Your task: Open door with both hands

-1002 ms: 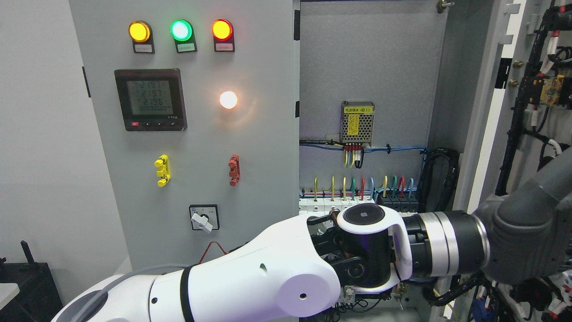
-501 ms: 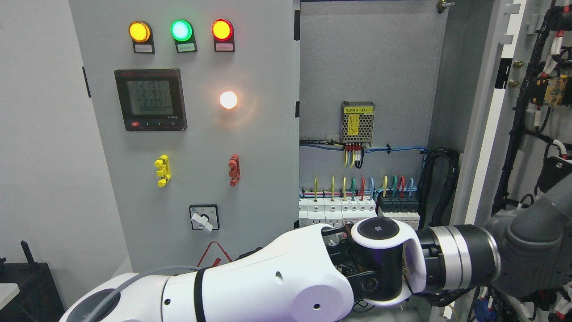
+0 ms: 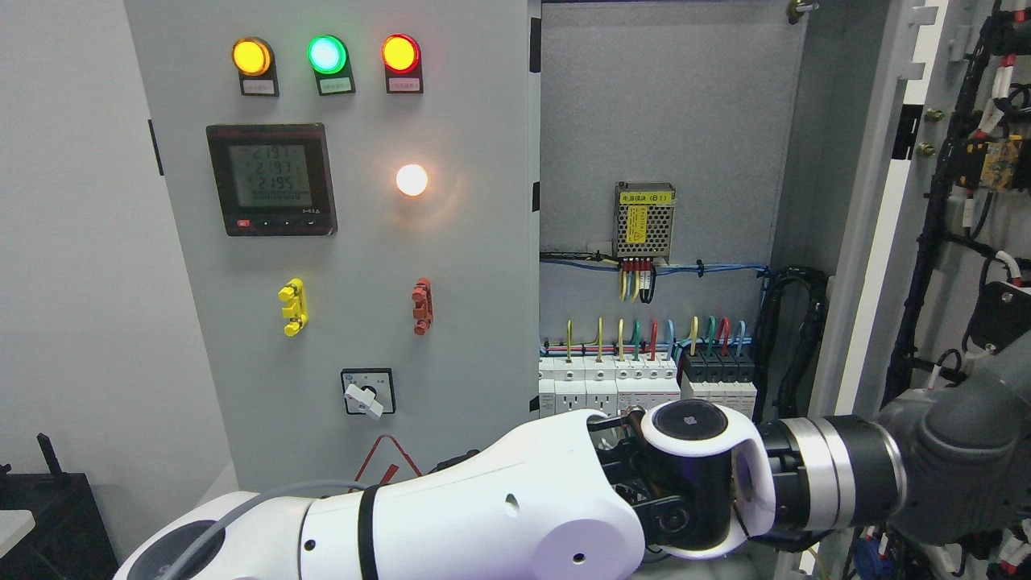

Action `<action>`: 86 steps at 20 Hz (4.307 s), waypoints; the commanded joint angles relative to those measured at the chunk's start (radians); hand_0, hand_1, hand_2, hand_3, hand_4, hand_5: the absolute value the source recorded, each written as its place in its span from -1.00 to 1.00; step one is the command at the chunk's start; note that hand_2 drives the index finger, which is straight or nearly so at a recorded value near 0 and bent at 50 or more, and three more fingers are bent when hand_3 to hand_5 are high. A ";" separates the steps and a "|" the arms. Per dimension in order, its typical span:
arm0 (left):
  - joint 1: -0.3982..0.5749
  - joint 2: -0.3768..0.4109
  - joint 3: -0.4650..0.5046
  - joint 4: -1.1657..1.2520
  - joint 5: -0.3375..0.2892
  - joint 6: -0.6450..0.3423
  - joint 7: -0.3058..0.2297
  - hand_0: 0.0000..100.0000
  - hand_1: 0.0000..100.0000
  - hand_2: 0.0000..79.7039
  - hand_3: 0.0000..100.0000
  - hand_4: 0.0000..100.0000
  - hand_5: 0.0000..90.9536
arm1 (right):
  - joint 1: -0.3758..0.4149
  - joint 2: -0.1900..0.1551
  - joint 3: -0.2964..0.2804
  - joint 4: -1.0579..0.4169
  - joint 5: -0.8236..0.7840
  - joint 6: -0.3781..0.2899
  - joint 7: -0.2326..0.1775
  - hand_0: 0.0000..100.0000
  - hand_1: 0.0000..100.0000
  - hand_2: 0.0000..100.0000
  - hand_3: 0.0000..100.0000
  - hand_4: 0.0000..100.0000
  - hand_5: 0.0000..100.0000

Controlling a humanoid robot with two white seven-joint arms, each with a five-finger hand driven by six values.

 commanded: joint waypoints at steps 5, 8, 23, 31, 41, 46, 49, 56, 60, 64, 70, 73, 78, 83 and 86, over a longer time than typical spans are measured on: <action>0.008 0.178 0.060 -0.075 0.006 0.026 -0.017 -1.00 -1.00 -1.00 -1.00 -0.94 -1.00 | 0.000 -0.001 0.000 0.000 0.001 0.000 -0.001 -1.00 -1.00 -1.00 -1.00 -1.00 -1.00; 0.051 0.307 0.060 -0.147 0.004 0.026 -0.017 -1.00 -1.00 -1.00 -1.00 -0.94 -1.00 | 0.000 -0.001 0.000 0.000 -0.001 0.000 -0.001 -1.00 -1.00 -1.00 -1.00 -1.00 -1.00; 0.568 1.080 0.132 -0.517 -0.145 0.041 -0.261 -1.00 -1.00 -1.00 -1.00 -0.93 -1.00 | 0.000 -0.001 0.001 0.000 -0.001 0.000 -0.001 -1.00 -1.00 -1.00 -1.00 -1.00 -1.00; 0.941 1.352 0.144 -0.473 -0.338 -0.058 -0.404 -1.00 -1.00 -1.00 -1.00 -0.93 -1.00 | 0.000 -0.001 0.000 0.000 -0.001 0.000 -0.001 -1.00 -1.00 -1.00 -1.00 -1.00 -1.00; 1.572 1.278 0.397 -0.165 -0.586 -0.083 -0.461 -1.00 -1.00 -1.00 -1.00 -0.94 -1.00 | 0.000 0.001 0.000 0.000 -0.001 0.000 -0.001 -1.00 -1.00 -1.00 -1.00 -1.00 -1.00; 1.846 1.095 0.595 0.002 -0.737 -0.082 -0.456 -1.00 -1.00 -1.00 -1.00 -0.94 -1.00 | 0.000 -0.001 0.000 0.000 0.001 0.000 -0.001 -1.00 -1.00 -1.00 -1.00 -1.00 -1.00; 1.991 0.972 0.722 0.127 -0.862 -0.083 -0.456 -1.00 -1.00 -1.00 -1.00 -0.94 -1.00 | 0.000 -0.001 0.000 0.000 -0.001 0.000 -0.001 -1.00 -1.00 -1.00 -1.00 -1.00 -1.00; 2.044 0.650 0.782 0.477 -1.074 -0.121 -0.453 -1.00 -1.00 -1.00 -1.00 -0.94 -1.00 | 0.000 0.001 0.000 0.000 0.001 0.000 -0.001 -1.00 -1.00 -1.00 -1.00 -1.00 -1.00; 1.960 0.441 0.811 0.874 -1.162 -0.276 -0.432 -1.00 -1.00 -1.00 -1.00 -0.94 -1.00 | 0.000 0.001 0.000 0.000 -0.001 0.000 -0.001 -1.00 -1.00 -1.00 -1.00 -1.00 -1.00; 1.875 0.303 0.817 1.159 -1.180 -0.381 -0.418 -1.00 -1.00 -1.00 -1.00 -0.94 -1.00 | 0.000 -0.001 0.000 0.000 0.001 0.000 -0.001 -1.00 -1.00 -1.00 -1.00 -1.00 -1.00; 1.826 0.197 0.932 1.243 -1.223 -0.375 -0.298 -1.00 -1.00 -1.00 -1.00 -0.94 -1.00 | 0.000 -0.001 0.001 0.000 -0.001 0.000 -0.001 -1.00 -1.00 -1.00 -1.00 -1.00 -1.00; 1.802 0.122 1.047 1.317 -1.371 -0.379 -0.215 -1.00 -1.00 -1.00 -1.00 -0.94 -1.00 | 0.000 -0.001 0.000 0.000 -0.001 0.000 -0.001 -1.00 -1.00 -1.00 -1.00 -1.00 -1.00; 1.768 0.048 1.283 1.417 -1.622 -0.375 -0.143 -1.00 -1.00 -1.00 -1.00 -0.94 -1.00 | 0.000 -0.001 0.000 0.000 0.001 0.000 -0.001 -1.00 -1.00 -1.00 -1.00 -1.00 -1.00; 1.762 0.037 1.392 1.428 -1.729 -0.338 -0.114 -1.00 -1.00 -1.00 -1.00 -0.94 -1.00 | 0.000 -0.001 -0.002 -0.003 -0.001 -0.002 -0.001 -1.00 -1.00 -1.00 -1.00 -1.00 -1.00; 1.762 0.034 1.422 1.426 -1.749 -0.329 -0.111 -1.00 -1.00 -1.00 -1.00 -0.94 -1.00 | -0.003 -0.010 -0.003 -0.032 -0.001 -0.002 -0.001 -1.00 -1.00 -1.00 -1.00 -1.00 -1.00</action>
